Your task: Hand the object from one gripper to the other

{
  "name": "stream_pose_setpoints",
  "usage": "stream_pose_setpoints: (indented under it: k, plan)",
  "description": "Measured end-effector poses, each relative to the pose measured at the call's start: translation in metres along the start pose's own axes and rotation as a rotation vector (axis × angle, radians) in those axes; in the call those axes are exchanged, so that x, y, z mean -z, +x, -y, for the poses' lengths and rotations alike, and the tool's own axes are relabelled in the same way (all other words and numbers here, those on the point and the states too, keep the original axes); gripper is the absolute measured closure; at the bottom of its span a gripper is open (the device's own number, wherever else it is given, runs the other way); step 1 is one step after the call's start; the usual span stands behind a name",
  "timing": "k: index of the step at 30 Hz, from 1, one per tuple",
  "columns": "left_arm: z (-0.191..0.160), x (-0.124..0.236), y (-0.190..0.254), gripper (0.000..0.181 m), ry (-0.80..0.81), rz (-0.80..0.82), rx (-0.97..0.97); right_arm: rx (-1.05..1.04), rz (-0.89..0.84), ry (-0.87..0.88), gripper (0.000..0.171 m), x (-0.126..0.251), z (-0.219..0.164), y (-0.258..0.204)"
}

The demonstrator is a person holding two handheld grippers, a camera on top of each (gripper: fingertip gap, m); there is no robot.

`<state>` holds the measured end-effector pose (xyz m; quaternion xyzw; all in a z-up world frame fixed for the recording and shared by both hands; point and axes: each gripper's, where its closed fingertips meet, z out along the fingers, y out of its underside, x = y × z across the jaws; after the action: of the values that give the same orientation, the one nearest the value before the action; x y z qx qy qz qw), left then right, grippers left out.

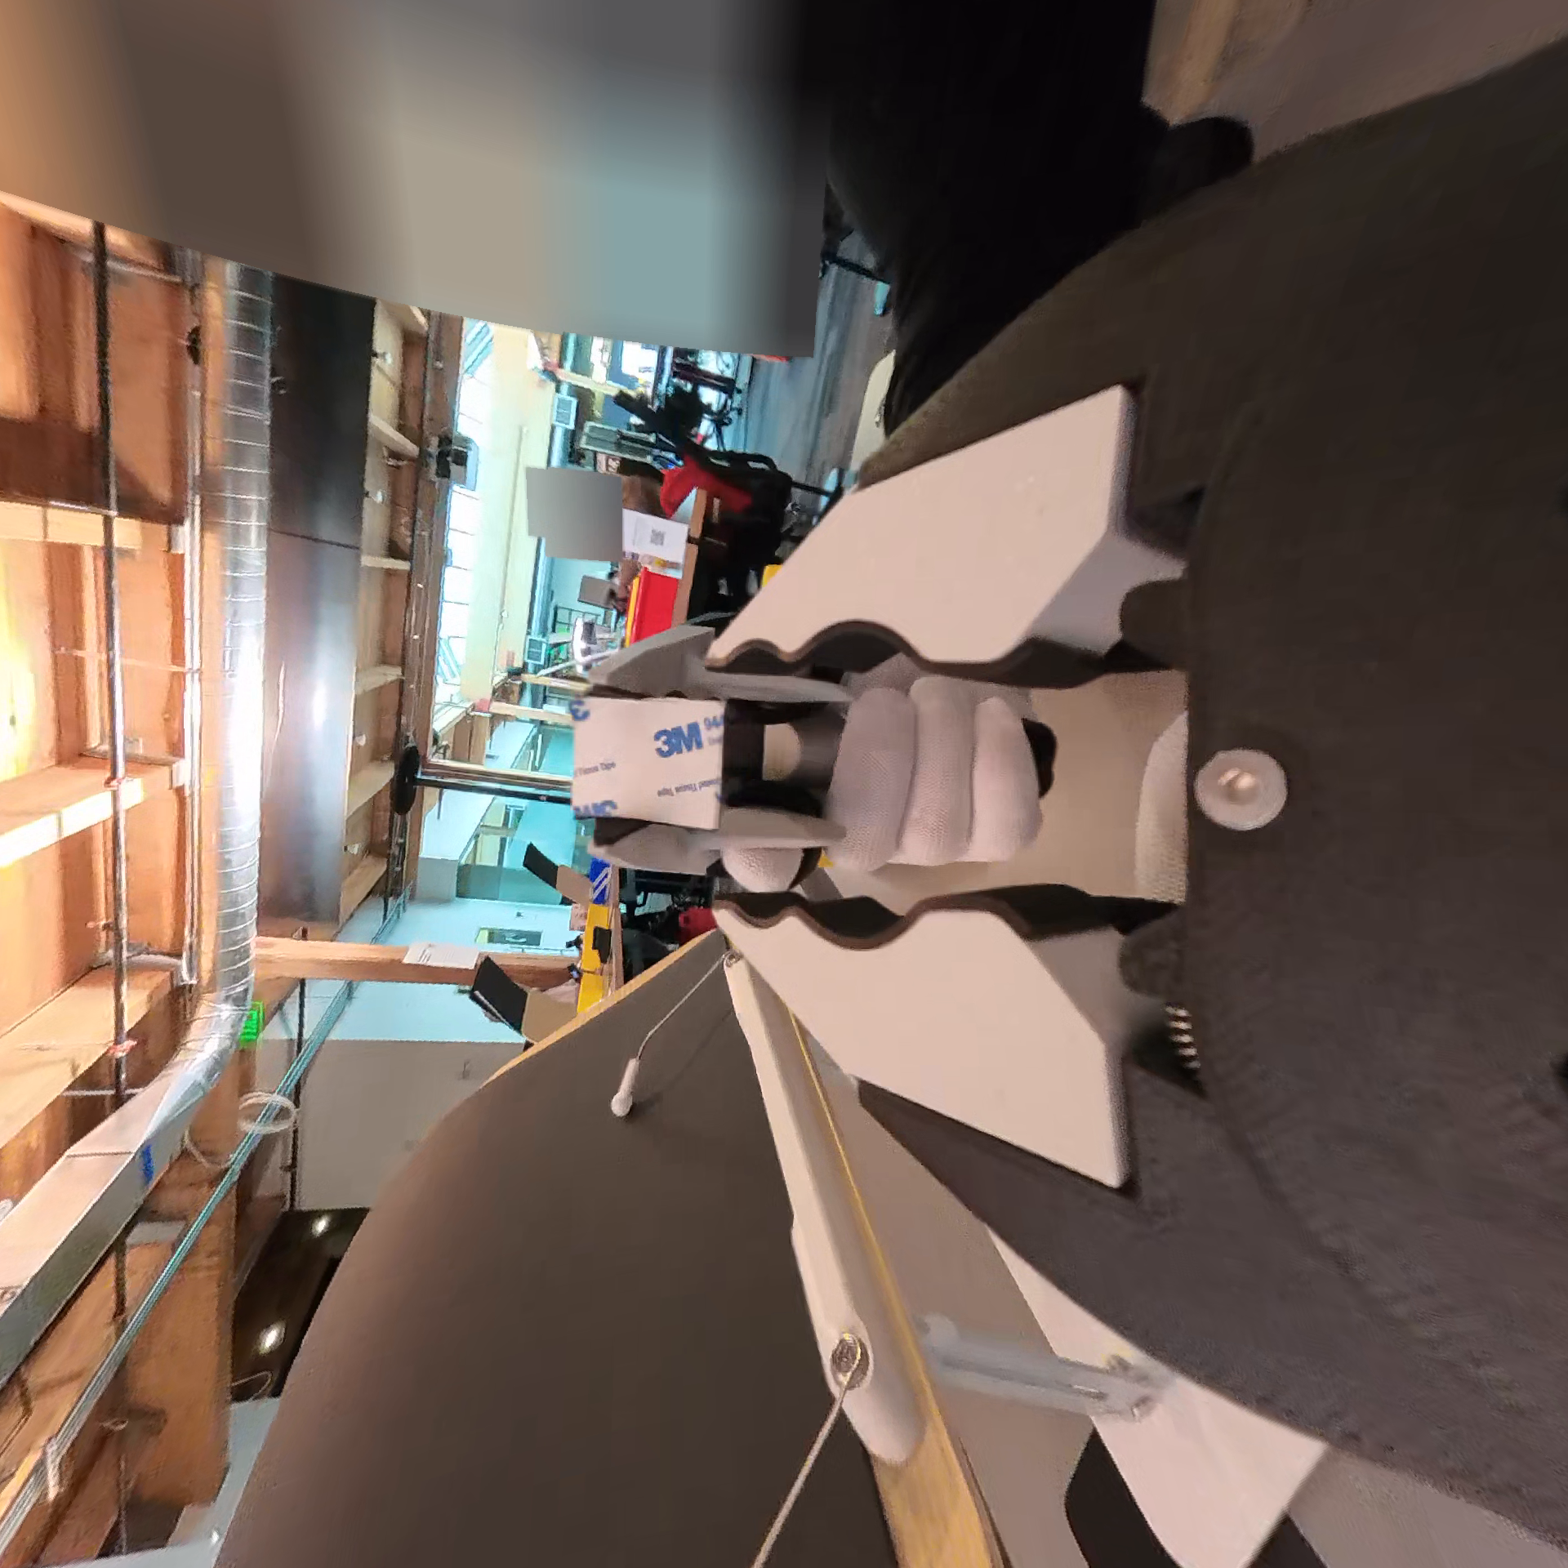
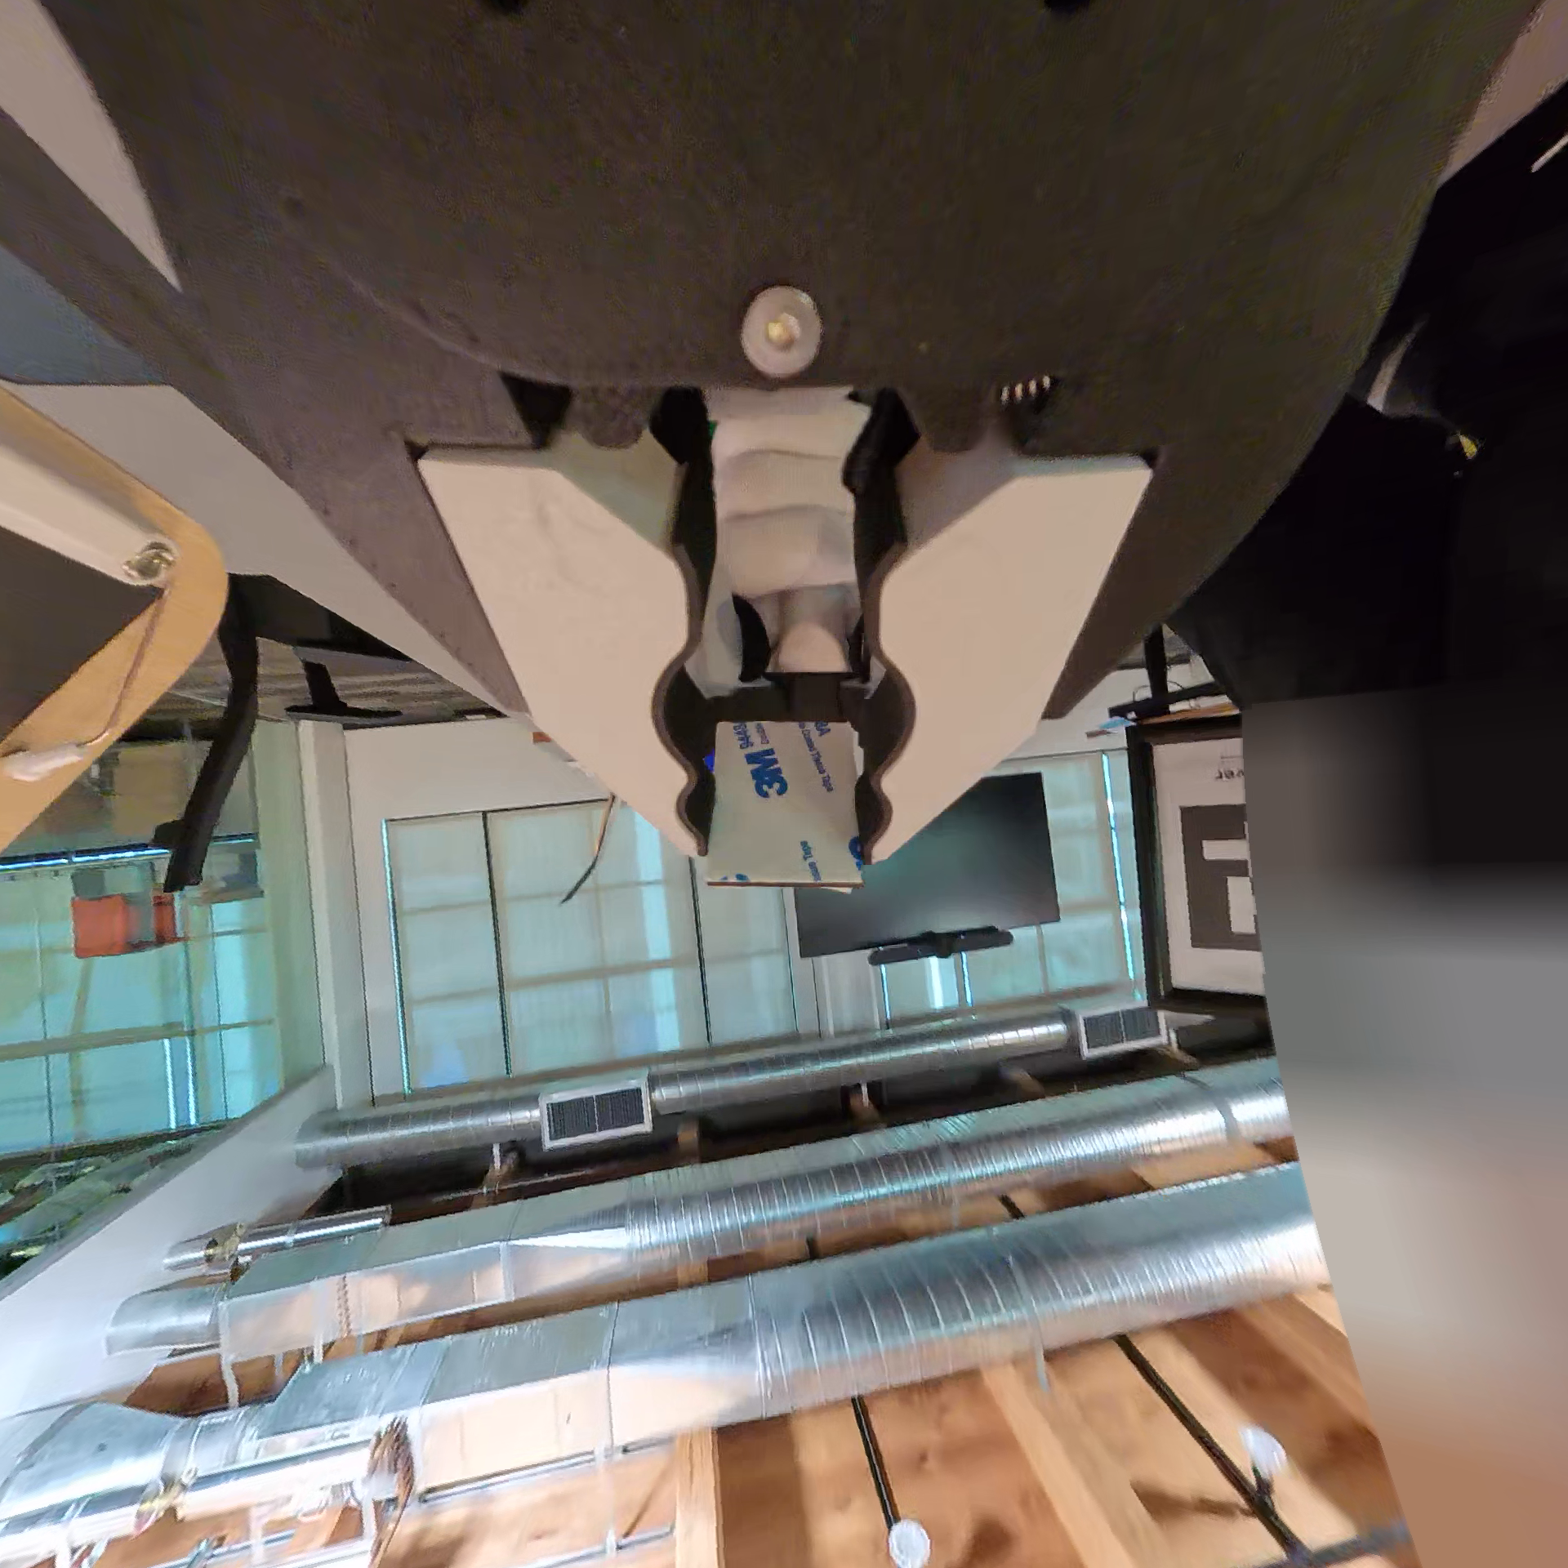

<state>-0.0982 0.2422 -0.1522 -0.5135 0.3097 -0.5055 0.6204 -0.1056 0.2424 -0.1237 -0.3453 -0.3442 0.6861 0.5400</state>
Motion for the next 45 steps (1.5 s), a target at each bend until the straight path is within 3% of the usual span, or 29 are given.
stream_pose_setpoints:
  k: [11,19,23,27,34,37,45]
  plan:
    - [-0.006,-0.006,0.006,0.151,0.007,-0.005,0.014,-0.025,0.01,0.021,0.141,-0.004,-0.007,-0.004]
    - [-0.006,-0.005,0.005,0.153,-0.001,0.008,-0.027,-0.01,0.011,-0.004,0.14,-0.003,-0.009,-0.005]
    - [-0.005,-0.002,0.001,0.153,-0.085,0.041,-0.12,0.065,0.004,-0.087,0.129,0.001,-0.007,-0.004]
    - [-0.009,0.006,-0.013,0.152,-0.28,0.134,-0.282,0.203,-0.046,-0.267,0.121,0.014,-0.003,0.004]
    - [-0.043,0.029,-0.028,0.152,-0.767,0.277,-0.648,0.62,-0.15,-0.838,0.123,0.042,-0.027,0.01]
    - [-0.055,0.029,-0.023,0.152,-0.847,0.266,-0.706,0.725,-0.137,-0.996,0.125,0.048,-0.049,0.011]
    - [-0.071,0.031,-0.023,0.152,-0.976,0.28,-0.854,0.839,-0.098,-1.197,0.131,0.058,-0.088,0.016]
